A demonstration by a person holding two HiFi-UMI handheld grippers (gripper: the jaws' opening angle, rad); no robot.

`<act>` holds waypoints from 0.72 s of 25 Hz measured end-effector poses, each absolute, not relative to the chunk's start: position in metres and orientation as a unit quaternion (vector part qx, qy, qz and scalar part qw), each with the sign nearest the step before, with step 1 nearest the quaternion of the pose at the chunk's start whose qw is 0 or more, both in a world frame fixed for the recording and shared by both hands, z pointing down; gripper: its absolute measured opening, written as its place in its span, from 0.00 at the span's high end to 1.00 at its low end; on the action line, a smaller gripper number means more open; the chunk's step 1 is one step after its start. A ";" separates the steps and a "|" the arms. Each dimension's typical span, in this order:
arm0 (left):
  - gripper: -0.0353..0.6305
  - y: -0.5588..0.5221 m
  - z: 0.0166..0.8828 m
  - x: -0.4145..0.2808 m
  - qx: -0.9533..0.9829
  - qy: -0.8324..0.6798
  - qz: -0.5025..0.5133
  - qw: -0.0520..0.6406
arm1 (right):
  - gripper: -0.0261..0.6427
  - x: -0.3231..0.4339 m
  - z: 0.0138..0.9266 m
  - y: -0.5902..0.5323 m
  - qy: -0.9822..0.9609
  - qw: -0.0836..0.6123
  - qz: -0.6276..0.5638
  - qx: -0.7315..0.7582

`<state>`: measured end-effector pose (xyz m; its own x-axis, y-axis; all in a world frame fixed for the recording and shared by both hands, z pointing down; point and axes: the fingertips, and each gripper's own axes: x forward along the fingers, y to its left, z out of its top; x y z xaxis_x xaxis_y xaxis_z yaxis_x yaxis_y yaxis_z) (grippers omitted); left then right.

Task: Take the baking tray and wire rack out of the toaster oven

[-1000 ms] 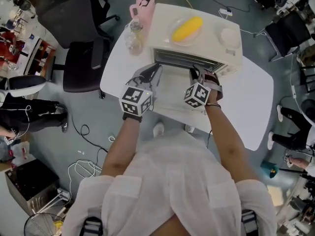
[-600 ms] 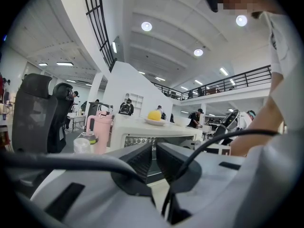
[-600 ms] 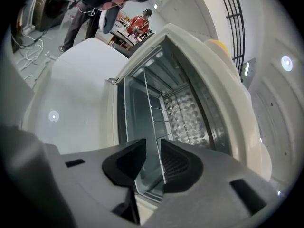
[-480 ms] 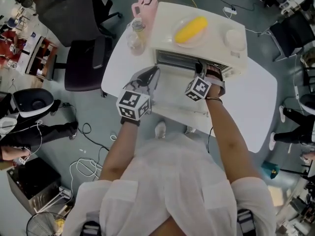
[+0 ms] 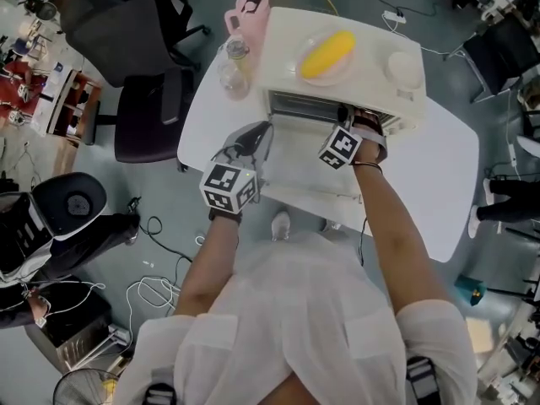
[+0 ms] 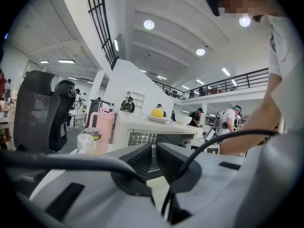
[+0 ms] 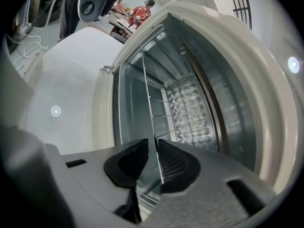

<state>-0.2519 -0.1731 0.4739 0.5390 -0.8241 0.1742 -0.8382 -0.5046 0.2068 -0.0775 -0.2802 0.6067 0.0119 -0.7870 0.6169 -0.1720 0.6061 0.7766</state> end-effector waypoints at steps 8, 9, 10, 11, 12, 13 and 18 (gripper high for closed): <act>0.91 -0.176 0.478 -0.250 0.866 -0.478 0.030 0.141 | 0.94 -0.077 0.601 -0.268 -0.656 0.607 -0.254 0.370; 0.91 -0.177 0.479 -0.250 0.864 -0.481 0.032 0.143 | 0.94 -0.078 0.603 -0.264 -0.660 0.605 -0.248 0.370; 0.91 -0.179 0.480 -0.251 0.861 -0.485 0.035 0.146 | 0.94 -0.079 0.603 -0.259 -0.664 0.602 -0.243 0.371; 0.91 -0.180 0.482 -0.251 0.858 -0.489 0.039 0.149 | 0.94 -0.080 0.603 -0.254 -0.668 0.598 -0.240 0.373; 0.91 -0.182 0.485 -0.252 0.855 -0.493 0.045 0.153 | 0.94 -0.080 0.603 -0.250 -0.670 0.594 -0.237 0.376; 0.91 -0.183 0.487 -0.251 0.853 -0.495 0.050 0.157 | 0.94 -0.081 0.603 -0.245 -0.673 0.591 -0.235 0.378; 0.91 -0.188 0.497 -0.249 0.842 -0.506 0.075 0.171 | 0.93 -0.082 0.602 -0.222 -0.682 0.581 -0.227 0.381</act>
